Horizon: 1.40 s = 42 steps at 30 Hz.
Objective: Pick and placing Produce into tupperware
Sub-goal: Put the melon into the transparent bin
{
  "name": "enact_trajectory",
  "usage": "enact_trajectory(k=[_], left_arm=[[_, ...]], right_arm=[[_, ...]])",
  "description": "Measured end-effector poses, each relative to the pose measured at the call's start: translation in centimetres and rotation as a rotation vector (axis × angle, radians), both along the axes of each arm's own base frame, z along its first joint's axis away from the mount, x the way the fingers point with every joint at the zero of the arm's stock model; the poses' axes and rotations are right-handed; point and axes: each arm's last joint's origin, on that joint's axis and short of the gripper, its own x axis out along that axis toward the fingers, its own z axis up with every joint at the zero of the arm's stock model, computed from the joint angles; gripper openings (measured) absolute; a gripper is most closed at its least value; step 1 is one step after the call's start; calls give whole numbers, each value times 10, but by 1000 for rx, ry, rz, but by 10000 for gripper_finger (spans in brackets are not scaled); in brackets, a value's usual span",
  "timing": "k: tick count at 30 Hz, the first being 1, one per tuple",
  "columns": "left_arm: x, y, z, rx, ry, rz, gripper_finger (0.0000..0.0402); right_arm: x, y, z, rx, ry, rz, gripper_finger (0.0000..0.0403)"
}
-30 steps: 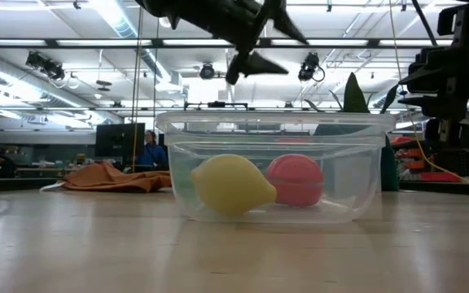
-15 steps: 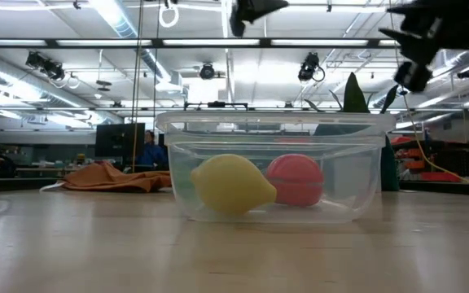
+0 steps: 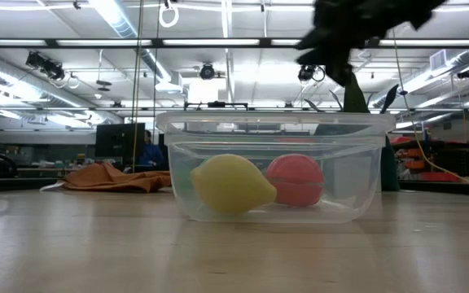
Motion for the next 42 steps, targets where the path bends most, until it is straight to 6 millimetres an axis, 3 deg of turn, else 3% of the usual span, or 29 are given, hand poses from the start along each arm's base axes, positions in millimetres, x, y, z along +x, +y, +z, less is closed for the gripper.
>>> enact_trajectory(k=[7,16,23,29,42], left_arm=[[-44,-7,5,-19,131,-1,204],[-56,-9,1,-3,219,-6,203],[-56,-10,-3,-13,254,-12,195],[-59,-16,-1,-8,249,-40,197],[-87,-21,19,22,121,-22,192]], right_arm=[[58,-24,29,-214,88,104,89],[93,-52,55,-350,286,159,197],[105,-69,22,-376,438,208,275],[118,-79,-10,-475,546,254,319],[136,-87,-58,-540,666,325,320]])
